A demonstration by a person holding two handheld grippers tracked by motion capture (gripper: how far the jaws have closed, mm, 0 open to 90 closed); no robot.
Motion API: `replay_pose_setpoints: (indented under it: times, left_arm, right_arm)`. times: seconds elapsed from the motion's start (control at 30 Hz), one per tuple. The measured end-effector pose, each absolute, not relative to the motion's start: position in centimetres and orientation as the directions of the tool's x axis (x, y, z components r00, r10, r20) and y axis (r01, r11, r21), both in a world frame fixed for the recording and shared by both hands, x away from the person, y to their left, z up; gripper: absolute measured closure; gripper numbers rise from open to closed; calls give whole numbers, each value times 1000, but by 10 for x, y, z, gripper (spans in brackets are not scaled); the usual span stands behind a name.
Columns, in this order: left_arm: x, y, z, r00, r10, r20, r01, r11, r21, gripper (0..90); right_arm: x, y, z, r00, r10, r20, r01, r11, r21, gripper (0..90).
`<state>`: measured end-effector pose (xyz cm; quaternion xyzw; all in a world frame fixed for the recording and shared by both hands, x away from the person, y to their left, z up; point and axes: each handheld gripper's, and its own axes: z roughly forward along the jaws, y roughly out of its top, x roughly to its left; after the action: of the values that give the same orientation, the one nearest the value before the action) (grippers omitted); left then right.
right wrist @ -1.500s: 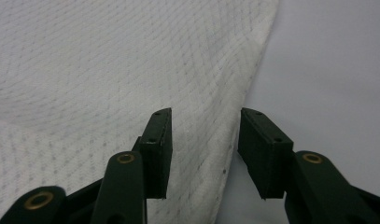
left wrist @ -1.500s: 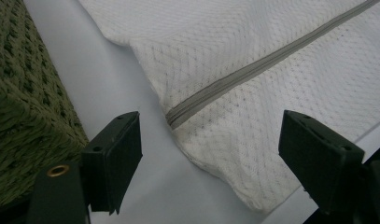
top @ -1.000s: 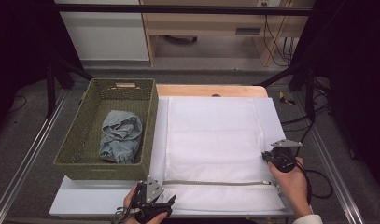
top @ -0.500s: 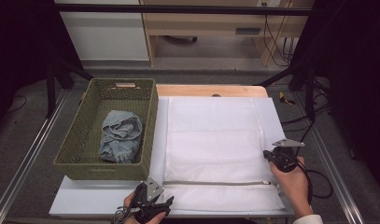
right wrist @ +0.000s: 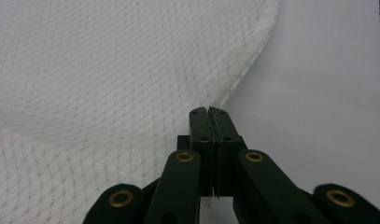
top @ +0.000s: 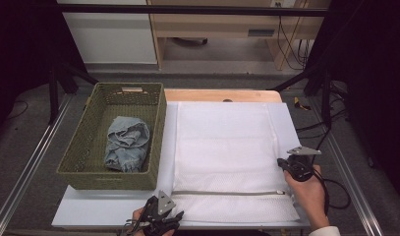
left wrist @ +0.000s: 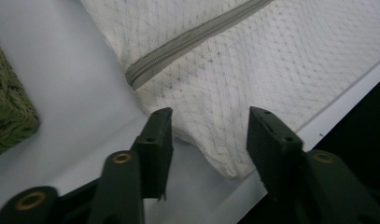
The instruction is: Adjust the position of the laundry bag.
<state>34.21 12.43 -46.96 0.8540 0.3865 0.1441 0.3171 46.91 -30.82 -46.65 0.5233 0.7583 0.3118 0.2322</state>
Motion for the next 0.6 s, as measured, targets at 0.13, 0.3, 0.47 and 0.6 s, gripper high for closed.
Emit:
replay_pose_setpoints:
  times: [0.13,0.3,0.47,0.6]
  left_arm:
    - [342,126,-469,665,747,3,568,-508,648,696]
    - [342,127,-467,675,738,-13,567,-507,649,849]
    - [344,124,-467,678,735,-11,567,-513,644,872]
    - [346,125,-465,679,734,-4,559,-514,650,873]
  right_arm:
    - [469,-309,-466,-345,938,-24,647,257,718,897]
    - [468,-310,-464,-348,937,-24,648,259,716,899]
    - [467,-312,-464,-347,937,-26,647,259,717,899]
    - [467,-314,-463,-342,939,-24,651,255,715,899]
